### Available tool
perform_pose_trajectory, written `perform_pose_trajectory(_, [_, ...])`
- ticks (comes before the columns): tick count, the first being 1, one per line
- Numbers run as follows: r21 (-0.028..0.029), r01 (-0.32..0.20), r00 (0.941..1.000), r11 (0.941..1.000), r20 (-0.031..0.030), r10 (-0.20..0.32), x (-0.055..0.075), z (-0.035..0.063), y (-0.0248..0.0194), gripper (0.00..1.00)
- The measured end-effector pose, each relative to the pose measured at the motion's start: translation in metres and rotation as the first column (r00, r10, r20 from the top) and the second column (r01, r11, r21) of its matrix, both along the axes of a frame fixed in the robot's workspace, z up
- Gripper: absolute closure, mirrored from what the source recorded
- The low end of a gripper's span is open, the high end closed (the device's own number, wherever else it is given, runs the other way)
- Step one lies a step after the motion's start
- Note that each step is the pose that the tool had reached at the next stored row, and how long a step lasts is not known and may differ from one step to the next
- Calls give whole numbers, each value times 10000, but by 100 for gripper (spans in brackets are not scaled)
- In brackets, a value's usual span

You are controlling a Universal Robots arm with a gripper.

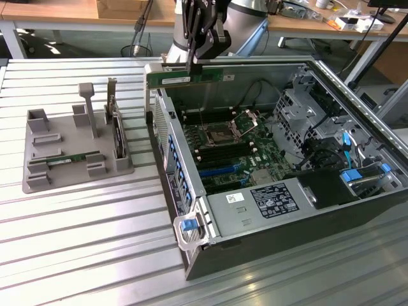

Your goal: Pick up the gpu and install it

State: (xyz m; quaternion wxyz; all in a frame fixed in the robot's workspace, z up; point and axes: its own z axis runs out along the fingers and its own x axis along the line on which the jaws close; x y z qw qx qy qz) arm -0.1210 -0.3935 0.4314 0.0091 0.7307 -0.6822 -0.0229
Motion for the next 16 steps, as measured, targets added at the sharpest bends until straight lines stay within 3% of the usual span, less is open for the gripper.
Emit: perform_pose_trajectory(16, [0,0,10000,10000,0,0,225,0,0,88])
